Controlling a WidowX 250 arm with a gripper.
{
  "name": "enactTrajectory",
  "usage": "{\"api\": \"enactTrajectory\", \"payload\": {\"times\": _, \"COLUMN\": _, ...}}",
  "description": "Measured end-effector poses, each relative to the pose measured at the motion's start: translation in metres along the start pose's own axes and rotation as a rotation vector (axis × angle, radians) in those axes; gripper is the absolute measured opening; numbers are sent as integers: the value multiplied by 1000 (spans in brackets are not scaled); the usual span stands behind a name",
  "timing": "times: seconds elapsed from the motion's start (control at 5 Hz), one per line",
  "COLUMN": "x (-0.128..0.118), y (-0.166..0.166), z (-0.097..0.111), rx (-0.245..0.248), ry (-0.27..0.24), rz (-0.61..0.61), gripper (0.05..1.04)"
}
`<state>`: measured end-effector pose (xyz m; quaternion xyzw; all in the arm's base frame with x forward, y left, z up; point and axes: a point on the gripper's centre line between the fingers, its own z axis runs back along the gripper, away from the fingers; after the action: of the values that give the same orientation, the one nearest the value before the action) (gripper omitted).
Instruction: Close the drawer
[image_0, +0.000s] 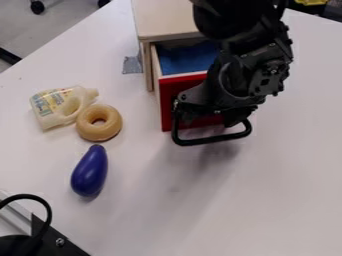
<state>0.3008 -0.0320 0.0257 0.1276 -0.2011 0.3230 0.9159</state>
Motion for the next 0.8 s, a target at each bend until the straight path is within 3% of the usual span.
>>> {"api": "enactTrajectory", "payload": {"times": 0.8, "x": 17, "y": -7, "z": -21, "rx": 43, "ry": -40, "rz": 50, "gripper": 997}}
